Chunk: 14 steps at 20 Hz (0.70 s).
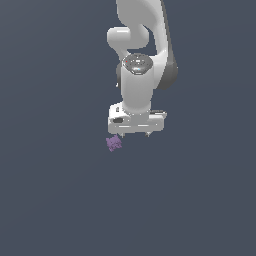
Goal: Pick up the object and move it to a goal position.
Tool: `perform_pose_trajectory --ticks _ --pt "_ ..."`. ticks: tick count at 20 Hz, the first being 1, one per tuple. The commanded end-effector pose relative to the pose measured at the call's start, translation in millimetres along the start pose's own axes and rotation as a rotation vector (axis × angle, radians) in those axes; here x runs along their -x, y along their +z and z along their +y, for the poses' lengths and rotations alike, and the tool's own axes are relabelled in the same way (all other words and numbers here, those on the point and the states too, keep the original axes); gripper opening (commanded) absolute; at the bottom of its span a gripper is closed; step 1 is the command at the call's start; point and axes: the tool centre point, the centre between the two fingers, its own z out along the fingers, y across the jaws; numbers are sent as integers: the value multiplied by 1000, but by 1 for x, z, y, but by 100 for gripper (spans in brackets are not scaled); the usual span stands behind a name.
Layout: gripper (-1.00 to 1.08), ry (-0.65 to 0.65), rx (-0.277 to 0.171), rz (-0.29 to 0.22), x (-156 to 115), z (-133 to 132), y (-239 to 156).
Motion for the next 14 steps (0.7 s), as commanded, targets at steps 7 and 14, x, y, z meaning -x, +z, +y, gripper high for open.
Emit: perform_pose_trajectory --ticks 7,14 --pt "100 11 5 -9 5 17 -7" --pt "100 15 7 -11 7 21 -9"
